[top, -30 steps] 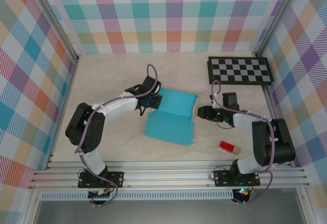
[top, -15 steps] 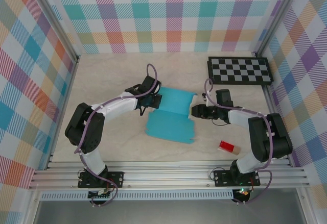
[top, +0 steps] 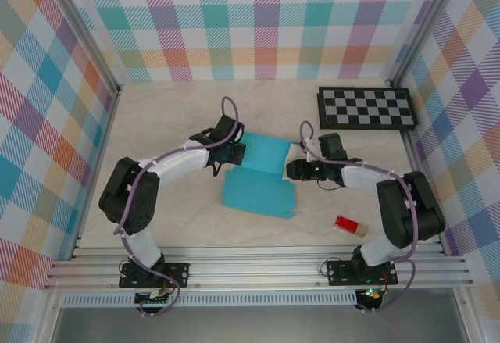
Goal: Fold the paper box
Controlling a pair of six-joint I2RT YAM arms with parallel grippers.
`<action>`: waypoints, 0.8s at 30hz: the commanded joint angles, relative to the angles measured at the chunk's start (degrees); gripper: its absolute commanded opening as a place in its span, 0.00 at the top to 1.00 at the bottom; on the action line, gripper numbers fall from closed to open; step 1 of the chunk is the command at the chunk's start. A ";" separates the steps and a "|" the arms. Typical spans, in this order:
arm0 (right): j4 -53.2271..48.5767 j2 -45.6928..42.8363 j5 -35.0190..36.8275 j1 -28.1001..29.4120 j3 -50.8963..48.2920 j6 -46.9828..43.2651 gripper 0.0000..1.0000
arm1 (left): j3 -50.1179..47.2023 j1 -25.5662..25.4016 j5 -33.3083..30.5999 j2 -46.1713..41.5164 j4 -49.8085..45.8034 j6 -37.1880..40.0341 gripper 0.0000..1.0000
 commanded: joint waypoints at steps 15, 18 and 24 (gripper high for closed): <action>-4.83 2.91 16.29 3.82 3.04 0.17 0.67 | -1.00 -0.04 2.75 -3.25 1.48 -1.76 1.00; -5.87 3.32 18.58 4.21 3.40 0.29 0.72 | -1.14 -0.08 3.27 -3.34 1.53 -2.02 1.00; -7.92 4.13 25.15 4.57 4.48 3.04 0.82 | -1.05 -0.49 5.03 -4.31 1.37 -4.98 1.00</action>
